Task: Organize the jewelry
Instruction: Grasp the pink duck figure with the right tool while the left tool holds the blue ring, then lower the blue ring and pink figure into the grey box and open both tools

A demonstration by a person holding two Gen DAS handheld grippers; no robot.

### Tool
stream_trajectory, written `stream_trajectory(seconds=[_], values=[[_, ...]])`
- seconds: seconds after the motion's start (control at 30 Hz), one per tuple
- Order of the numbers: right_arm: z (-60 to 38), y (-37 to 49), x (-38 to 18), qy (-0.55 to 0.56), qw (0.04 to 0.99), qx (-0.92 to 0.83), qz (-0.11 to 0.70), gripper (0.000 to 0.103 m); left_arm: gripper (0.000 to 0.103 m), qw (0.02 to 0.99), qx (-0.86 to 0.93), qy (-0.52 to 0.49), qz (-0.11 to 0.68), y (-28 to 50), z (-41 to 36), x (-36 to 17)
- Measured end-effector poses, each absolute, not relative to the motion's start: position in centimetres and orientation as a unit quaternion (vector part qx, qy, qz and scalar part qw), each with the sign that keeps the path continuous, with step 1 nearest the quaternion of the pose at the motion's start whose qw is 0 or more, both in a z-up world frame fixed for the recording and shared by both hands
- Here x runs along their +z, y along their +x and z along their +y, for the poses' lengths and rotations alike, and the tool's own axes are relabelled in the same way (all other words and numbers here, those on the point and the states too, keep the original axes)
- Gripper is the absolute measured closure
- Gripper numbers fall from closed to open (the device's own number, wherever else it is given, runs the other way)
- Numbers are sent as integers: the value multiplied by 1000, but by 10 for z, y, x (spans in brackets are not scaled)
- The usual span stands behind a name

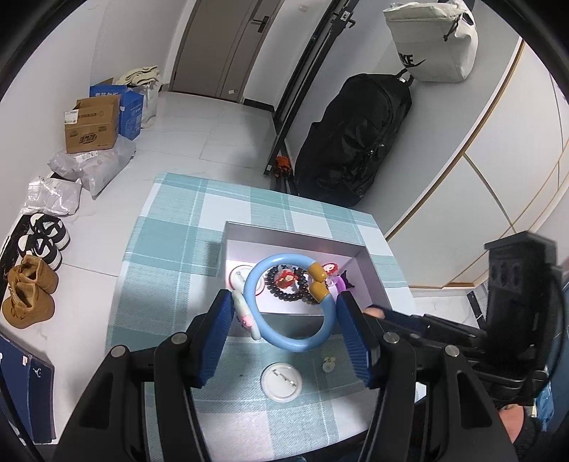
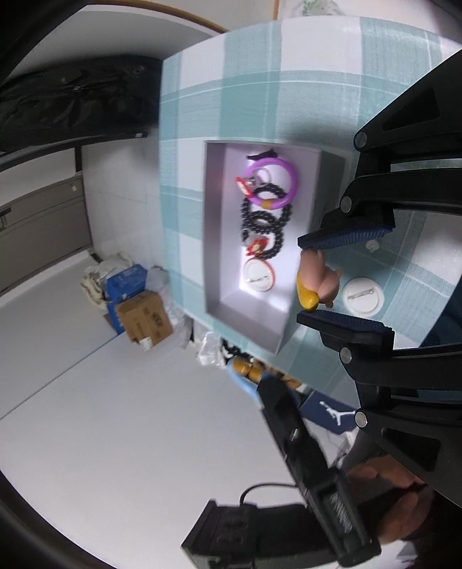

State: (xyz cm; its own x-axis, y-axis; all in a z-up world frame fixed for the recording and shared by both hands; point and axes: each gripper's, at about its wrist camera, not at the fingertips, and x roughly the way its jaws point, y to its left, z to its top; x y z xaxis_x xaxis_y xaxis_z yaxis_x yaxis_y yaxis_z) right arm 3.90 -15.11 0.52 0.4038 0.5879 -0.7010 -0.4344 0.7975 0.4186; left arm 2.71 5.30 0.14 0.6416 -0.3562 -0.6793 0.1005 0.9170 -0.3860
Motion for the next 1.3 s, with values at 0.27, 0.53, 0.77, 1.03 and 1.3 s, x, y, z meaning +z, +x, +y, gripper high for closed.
stream_trajectory(seconds=[0.27, 0.53, 0.77, 1.03, 1.3], values=[[-164, 45, 23, 104, 840, 318, 428, 70, 49, 888, -133, -160, 410, 37, 42, 0], [-169, 53, 34, 106, 844, 324, 414, 70, 49, 885, -139, -164, 412, 48, 33, 2], [-172, 65, 34, 100, 847, 316, 414, 70, 49, 881, -142, -169, 418, 61, 27, 1], [-177, 87, 27, 113, 843, 311, 423, 70, 49, 872, -138, -177, 435, 83, 21, -9], [-183, 106, 18, 132, 836, 304, 437, 70, 49, 864, -137, -179, 451, 99, 20, -20]])
